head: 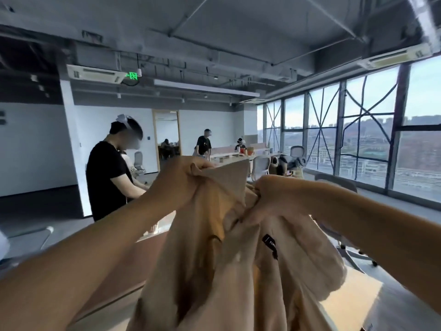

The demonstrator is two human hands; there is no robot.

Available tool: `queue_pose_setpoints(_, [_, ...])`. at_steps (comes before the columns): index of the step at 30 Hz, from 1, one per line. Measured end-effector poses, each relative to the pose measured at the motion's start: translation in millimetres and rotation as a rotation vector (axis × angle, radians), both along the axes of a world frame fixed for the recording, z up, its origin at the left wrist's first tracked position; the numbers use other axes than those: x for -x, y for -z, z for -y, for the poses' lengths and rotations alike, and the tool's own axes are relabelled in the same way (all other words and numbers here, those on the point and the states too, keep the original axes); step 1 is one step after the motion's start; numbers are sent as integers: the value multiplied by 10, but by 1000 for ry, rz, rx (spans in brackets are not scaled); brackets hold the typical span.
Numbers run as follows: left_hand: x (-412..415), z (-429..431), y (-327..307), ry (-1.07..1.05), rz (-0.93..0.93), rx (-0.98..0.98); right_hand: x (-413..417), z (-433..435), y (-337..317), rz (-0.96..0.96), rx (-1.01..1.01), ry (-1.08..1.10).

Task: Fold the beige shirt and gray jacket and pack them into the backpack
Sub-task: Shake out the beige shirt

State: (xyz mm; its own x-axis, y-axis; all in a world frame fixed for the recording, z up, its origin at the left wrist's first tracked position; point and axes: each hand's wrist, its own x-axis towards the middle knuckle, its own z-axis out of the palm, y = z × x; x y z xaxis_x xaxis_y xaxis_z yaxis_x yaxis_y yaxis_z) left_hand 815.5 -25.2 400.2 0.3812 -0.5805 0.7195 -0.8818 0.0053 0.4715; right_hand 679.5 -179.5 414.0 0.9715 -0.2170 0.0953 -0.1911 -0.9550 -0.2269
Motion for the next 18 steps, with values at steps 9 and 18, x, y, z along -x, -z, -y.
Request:
queue_pose_setpoints(9, [402, -241, -570, -195, 127, 280, 172, 578, 850, 468, -822, 100])
queue_pose_setpoints(18, [263, -481, -836, -515, 61, 404, -7, 96, 1529, -153, -953, -6])
